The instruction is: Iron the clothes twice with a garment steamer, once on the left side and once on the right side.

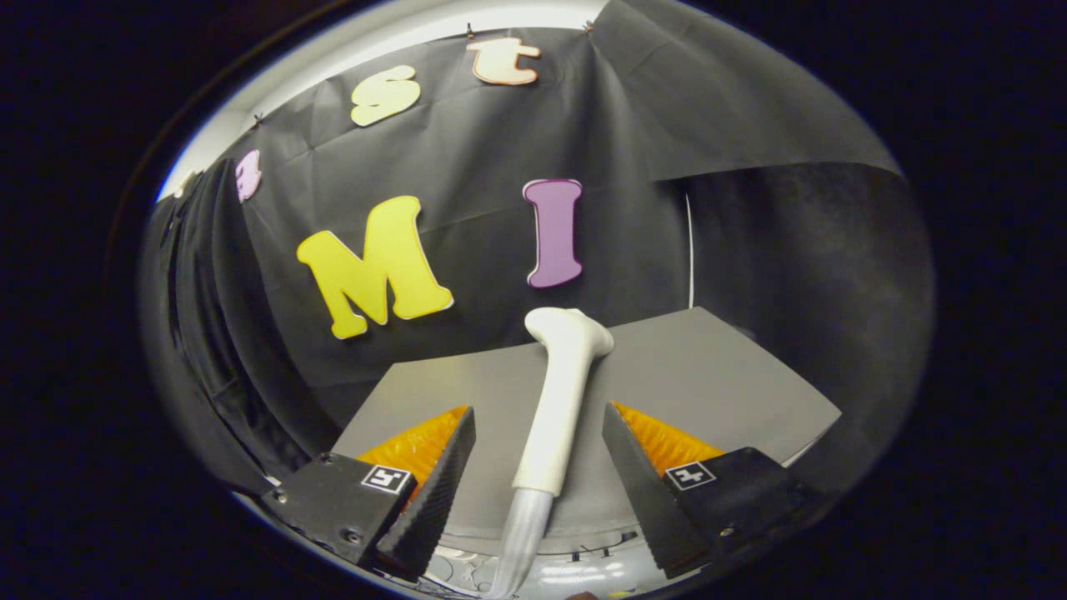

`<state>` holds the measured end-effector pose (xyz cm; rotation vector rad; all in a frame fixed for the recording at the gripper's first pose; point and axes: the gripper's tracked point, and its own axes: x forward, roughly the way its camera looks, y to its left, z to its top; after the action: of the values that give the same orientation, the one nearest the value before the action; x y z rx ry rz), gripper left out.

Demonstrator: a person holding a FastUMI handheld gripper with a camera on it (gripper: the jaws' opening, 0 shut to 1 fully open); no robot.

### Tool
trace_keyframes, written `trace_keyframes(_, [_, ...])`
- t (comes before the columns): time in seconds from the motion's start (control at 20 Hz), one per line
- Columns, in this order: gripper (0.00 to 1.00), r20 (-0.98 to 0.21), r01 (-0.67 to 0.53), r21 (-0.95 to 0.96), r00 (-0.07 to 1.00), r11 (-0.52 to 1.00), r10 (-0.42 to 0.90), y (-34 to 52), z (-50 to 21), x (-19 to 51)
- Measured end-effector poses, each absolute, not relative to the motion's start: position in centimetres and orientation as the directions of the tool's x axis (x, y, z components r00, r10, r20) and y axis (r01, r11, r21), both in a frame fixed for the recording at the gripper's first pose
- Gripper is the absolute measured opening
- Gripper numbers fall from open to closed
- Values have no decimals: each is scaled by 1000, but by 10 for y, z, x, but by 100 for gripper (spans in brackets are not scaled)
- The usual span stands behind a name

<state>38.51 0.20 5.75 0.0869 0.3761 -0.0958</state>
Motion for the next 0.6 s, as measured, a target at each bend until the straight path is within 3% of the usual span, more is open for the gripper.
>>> trace_keyframes(0.35, [86,-553,197,75,824,978,-124,-17,19,427])
trace_keyframes(0.5, [71,-606,207,96,788,974,-108,-10,9,429])
trace_keyframes(0.6, [67,-611,206,77,783,976,-117,-10,11,431])
